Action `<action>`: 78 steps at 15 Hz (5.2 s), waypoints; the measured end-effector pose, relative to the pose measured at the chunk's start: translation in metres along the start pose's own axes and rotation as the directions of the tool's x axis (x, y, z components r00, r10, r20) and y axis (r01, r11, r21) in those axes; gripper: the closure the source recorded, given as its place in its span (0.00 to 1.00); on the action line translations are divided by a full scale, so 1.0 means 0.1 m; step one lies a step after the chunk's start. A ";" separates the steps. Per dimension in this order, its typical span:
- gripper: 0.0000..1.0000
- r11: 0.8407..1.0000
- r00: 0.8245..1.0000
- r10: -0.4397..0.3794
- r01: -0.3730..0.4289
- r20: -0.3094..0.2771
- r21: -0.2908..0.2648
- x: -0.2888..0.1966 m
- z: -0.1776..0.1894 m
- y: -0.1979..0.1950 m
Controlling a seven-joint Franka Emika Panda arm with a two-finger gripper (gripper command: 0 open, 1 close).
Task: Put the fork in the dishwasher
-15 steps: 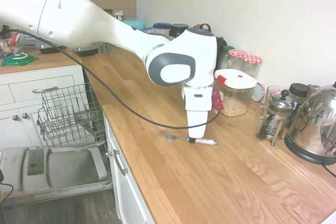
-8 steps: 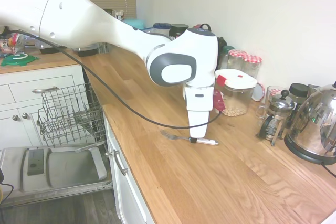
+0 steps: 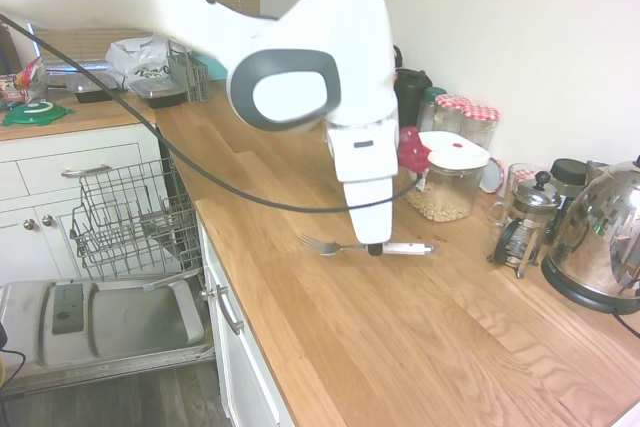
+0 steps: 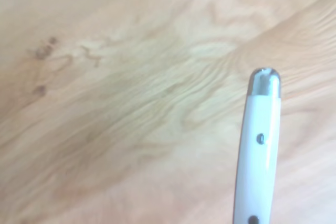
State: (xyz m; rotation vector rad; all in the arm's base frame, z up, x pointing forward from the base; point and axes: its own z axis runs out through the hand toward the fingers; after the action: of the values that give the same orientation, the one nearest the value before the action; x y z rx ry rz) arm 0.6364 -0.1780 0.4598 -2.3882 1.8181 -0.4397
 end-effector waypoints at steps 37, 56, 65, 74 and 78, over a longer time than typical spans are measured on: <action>1.00 0.471 0.438 -0.880 0.857 -0.185 -0.209 -6.98 -0.17 0.66; 1.00 0.143 0.131 -0.989 0.970 -0.073 -0.198 -7.65 1.25 0.55; 1.00 0.094 0.081 -0.995 0.970 -0.064 -0.225 -7.65 1.42 0.64; 0.00 0.057 0.043 -0.997 0.968 -0.062 -0.244 -7.64 1.58 0.81; 0.00 0.055 0.040 -0.997 0.968 -0.065 -0.247 -7.65 1.59 0.82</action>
State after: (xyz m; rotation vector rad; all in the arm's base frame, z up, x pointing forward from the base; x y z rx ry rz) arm 0.4222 0.5165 0.1629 -3.4219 -0.3287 -0.6635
